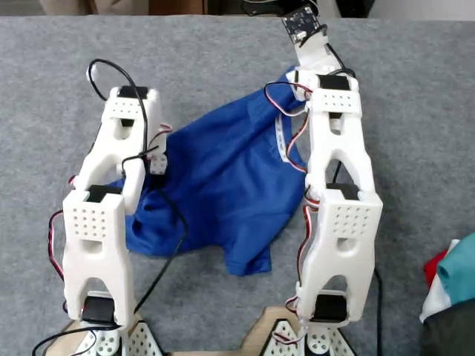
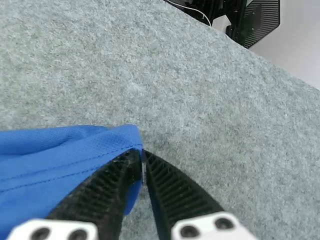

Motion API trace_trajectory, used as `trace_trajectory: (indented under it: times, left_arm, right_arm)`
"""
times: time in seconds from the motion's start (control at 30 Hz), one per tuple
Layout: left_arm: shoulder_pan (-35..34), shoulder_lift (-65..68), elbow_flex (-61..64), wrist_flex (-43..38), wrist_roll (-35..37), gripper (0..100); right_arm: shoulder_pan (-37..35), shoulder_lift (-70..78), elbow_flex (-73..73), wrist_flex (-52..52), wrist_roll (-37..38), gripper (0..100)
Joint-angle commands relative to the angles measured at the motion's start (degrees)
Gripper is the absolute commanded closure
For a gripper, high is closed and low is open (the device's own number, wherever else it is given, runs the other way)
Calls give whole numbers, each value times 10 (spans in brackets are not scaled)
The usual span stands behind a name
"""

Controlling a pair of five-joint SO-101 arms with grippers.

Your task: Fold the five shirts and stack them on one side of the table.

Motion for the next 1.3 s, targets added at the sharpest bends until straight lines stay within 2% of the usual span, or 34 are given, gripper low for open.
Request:
trace_trajectory:
  times: [0.0, 0.17, 0.43, 0.6, 0.87, 1.03, 1.27]
  left_arm:
    - [0, -8, -74, 12, -2, 981]
    - [-5, -8, -178, 46, -2, 981]
    - [-25, -2, -339, 47, -7, 979]
    - [-19, 29, -321, 47, -21, 957]
    - [11, 42, -207, 47, -25, 772]
    - [13, 39, -214, 47, -26, 764]
    - [-35, 39, -255, 47, -27, 762]
  right_arm:
    - [-5, -3, -16, -11, 6, 993]
    - [-5, -3, -16, -11, 6, 993]
    - [-5, -3, -16, -11, 6, 993]
    - [-5, -3, -16, -11, 6, 993]
    - [-6, -3, -16, -11, 6, 993]
    - [-6, -3, -16, -11, 6, 993]
    - [-7, -3, -16, -11, 6, 993]
